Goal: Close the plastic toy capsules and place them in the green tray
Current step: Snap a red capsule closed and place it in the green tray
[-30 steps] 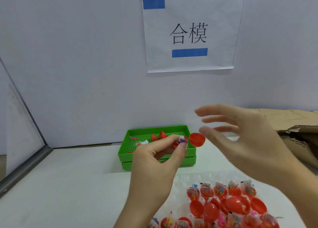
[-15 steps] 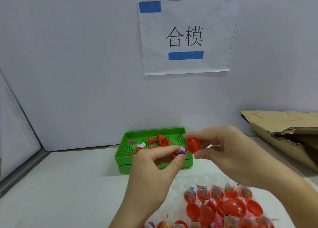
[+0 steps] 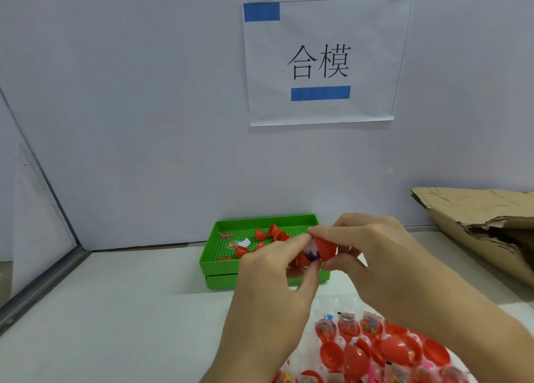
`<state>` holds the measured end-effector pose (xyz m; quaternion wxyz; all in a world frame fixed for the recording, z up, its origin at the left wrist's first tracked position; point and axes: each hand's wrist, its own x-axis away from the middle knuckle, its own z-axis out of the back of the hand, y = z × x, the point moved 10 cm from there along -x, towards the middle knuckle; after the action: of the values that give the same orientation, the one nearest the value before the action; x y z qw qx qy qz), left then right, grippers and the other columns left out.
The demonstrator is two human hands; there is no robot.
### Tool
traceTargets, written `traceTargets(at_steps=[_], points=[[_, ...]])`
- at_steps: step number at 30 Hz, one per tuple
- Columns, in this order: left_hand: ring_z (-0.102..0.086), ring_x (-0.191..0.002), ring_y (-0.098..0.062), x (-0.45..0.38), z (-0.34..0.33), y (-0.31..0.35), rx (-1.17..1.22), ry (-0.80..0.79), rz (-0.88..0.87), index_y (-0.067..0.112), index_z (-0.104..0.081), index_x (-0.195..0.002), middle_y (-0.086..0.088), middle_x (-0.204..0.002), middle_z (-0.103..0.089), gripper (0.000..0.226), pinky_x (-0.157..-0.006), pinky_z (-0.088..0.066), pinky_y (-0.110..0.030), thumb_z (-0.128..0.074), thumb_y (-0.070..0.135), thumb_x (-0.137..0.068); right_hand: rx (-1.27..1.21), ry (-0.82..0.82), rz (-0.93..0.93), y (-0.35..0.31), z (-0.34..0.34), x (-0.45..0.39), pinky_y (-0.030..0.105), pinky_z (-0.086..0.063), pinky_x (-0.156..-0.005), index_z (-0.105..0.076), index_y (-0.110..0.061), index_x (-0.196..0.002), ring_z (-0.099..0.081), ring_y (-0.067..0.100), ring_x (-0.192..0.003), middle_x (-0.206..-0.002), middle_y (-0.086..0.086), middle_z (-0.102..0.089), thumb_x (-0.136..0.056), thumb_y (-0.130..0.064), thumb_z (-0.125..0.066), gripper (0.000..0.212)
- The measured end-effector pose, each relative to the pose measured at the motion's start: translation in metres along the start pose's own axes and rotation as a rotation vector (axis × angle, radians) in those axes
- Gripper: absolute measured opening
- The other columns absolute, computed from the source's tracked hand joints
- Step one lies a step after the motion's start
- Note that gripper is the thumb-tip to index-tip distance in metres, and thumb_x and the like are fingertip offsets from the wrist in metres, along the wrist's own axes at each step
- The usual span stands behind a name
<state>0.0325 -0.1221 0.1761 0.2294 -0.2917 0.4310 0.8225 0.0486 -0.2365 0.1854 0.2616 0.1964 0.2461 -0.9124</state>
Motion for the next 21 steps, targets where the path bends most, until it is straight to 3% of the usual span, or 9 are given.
traceTargets(at_steps=[4, 9, 12, 15, 17, 21], points=[[-0.068, -0.079, 0.001, 0.000, 0.007, -0.006, 0.040, 0.049, 0.042, 0.045, -0.063, -0.097, 0.024, -0.090, -0.067, 0.031, -0.069, -0.056, -0.018, -0.079, 0.024, -0.082, -0.078, 0.041, -0.015, 0.002, 0.007, 0.000, 0.016, -0.046, -0.084, -0.071, -0.029, -0.122, -0.056, -0.004, -0.094, -0.091, -0.021, -0.062, -0.091, -0.008, -0.068, 0.037], [-0.068, -0.087, -0.005, -0.003, 0.011, -0.006, 0.144, 0.035, 0.041, 0.040, -0.069, -0.100, 0.018, -0.090, -0.069, 0.028, -0.073, -0.052, -0.009, -0.077, 0.022, -0.079, -0.216, 0.051, -0.034, 0.007, 0.009, 0.000, 0.021, -0.052, -0.081, -0.070, -0.036, -0.119, -0.063, -0.004, -0.087, -0.085, -0.027, -0.067, -0.087, -0.009, -0.073, 0.042], [-0.067, -0.091, -0.008, -0.004, 0.009, -0.007, 0.238, -0.005, 0.058, 0.041, -0.071, -0.100, 0.016, -0.092, -0.069, 0.031, -0.075, -0.052, -0.011, -0.076, 0.021, -0.077, -0.409, 0.018, -0.119, 0.016, 0.006, 0.001, 0.032, -0.058, -0.081, -0.062, -0.052, -0.111, -0.070, 0.006, -0.082, -0.087, -0.018, -0.072, -0.082, -0.008, -0.079, 0.055], [-0.068, -0.092, -0.008, -0.004, 0.008, -0.009, 0.365, -0.036, 0.093, 0.038, -0.074, -0.100, 0.013, -0.094, -0.070, 0.034, -0.076, -0.054, -0.015, -0.079, 0.014, -0.077, -0.585, 0.013, -0.144, 0.018, 0.006, 0.002, 0.043, -0.059, -0.079, -0.063, -0.037, -0.093, -0.074, 0.016, -0.078, -0.084, -0.003, -0.076, -0.076, -0.014, -0.083, 0.035], [-0.068, -0.093, -0.010, -0.005, 0.008, -0.009, 0.451, -0.049, 0.110, 0.032, -0.075, -0.103, 0.009, -0.095, -0.071, 0.033, -0.077, -0.055, -0.016, -0.076, 0.017, -0.074, -0.667, 0.012, -0.126, 0.016, 0.007, 0.002, 0.043, -0.060, -0.080, -0.066, -0.029, -0.089, -0.074, 0.019, -0.080, -0.085, 0.002, -0.076, -0.073, -0.025, -0.082, 0.023], [-0.069, -0.092, -0.009, -0.005, 0.008, -0.008, 0.513, -0.072, 0.109, 0.025, -0.073, -0.108, 0.006, -0.098, -0.070, 0.036, -0.077, -0.054, -0.013, -0.073, 0.016, -0.074, -0.764, 0.031, -0.111, 0.014, 0.005, 0.002, 0.036, -0.060, -0.078, -0.069, -0.026, -0.088, -0.075, 0.021, -0.080, -0.086, 0.005, -0.077, -0.069, -0.031, -0.080, 0.023]])
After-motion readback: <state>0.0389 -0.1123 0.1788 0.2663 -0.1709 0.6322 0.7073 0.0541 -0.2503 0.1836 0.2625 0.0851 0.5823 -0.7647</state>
